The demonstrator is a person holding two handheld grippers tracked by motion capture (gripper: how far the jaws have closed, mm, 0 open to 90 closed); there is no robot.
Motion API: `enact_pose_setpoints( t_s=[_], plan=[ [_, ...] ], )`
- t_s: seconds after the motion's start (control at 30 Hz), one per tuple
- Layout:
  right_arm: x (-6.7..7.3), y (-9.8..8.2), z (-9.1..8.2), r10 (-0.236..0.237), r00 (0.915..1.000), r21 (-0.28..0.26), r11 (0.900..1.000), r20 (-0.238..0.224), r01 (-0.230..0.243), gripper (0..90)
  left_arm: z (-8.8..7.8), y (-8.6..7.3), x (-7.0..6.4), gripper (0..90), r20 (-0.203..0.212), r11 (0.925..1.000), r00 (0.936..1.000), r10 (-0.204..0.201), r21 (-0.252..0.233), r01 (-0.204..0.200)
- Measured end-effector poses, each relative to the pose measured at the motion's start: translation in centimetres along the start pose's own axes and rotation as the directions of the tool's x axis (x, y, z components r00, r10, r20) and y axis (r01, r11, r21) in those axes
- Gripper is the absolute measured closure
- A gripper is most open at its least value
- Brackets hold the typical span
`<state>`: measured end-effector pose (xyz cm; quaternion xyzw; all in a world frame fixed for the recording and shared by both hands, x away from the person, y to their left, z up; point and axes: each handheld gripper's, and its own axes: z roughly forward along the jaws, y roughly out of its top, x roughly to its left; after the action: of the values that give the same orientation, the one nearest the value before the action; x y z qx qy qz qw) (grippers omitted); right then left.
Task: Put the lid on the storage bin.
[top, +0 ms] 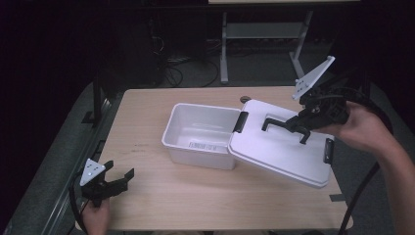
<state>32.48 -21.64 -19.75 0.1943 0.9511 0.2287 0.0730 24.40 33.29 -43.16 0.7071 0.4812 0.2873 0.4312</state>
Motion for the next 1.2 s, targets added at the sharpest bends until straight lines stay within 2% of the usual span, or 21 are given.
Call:
enact_pose_setpoints(
  t_s=[0.5,1.2],
  plan=[
    [0.0,4.4,1.6,-0.047,0.9985,-0.009,0.999,-0.028,0.046,84.9,0.0,0.0,-0.1,14.9,0.004,0.9999,1.0000,0.009,0.005,-0.009],
    [-1.0,10.3,5.8,-0.103,0.9920,-0.007,0.995,-0.073,0.103,84.9,-0.1,-0.1,-0.2,14.9,0.001,0.9999,1.0000,0.009,0.008,-0.009]
  ],
)
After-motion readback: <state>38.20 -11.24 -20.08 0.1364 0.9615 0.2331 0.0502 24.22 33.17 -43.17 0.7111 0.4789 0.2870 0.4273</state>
